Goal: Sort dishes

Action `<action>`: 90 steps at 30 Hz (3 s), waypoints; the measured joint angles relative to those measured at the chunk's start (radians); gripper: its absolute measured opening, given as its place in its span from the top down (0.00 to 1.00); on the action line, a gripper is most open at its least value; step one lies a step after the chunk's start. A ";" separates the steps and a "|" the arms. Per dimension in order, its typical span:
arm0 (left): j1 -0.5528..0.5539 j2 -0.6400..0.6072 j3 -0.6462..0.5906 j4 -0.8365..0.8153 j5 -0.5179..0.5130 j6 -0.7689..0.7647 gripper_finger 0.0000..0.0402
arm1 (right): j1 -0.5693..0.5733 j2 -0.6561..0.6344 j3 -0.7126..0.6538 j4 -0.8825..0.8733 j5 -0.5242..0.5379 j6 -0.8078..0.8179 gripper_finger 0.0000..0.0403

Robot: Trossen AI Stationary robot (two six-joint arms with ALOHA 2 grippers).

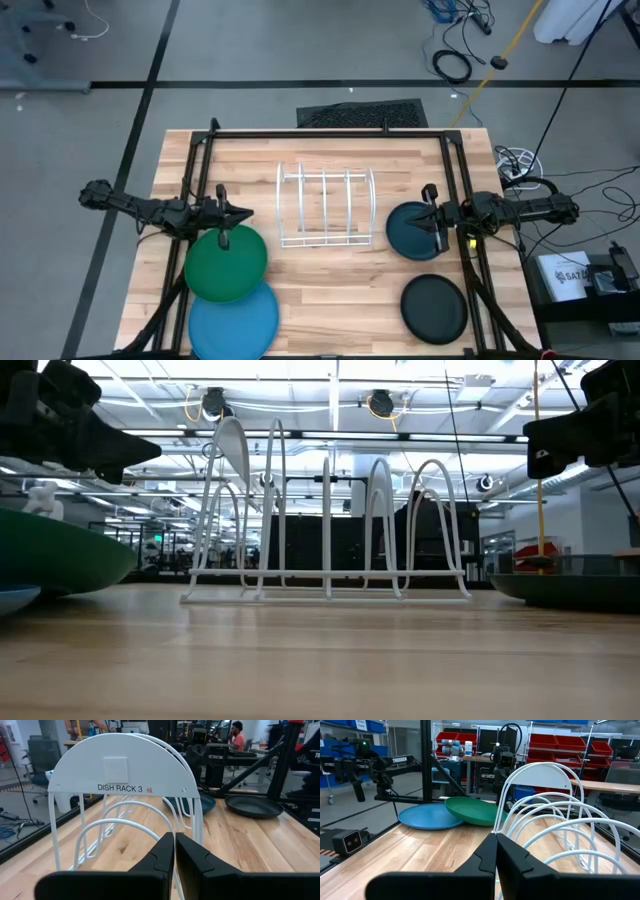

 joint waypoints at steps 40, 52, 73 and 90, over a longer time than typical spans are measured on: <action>0.000 0.000 0.000 0.000 0.000 0.000 0.93 | 0.004 0.497 0.295 0.384 -0.023 0.176 1.00; 0.001 0.000 0.000 0.061 -0.044 -0.004 0.93 | 0.086 1.194 0.851 0.383 -0.157 0.227 1.00; -0.001 0.051 0.319 0.359 0.404 -0.186 0.93 | 0.147 2.124 1.862 0.080 -0.172 0.162 1.00; -0.001 0.237 0.565 0.165 0.420 -0.025 0.75 | 0.187 2.419 2.273 -0.380 -0.195 -0.101 0.66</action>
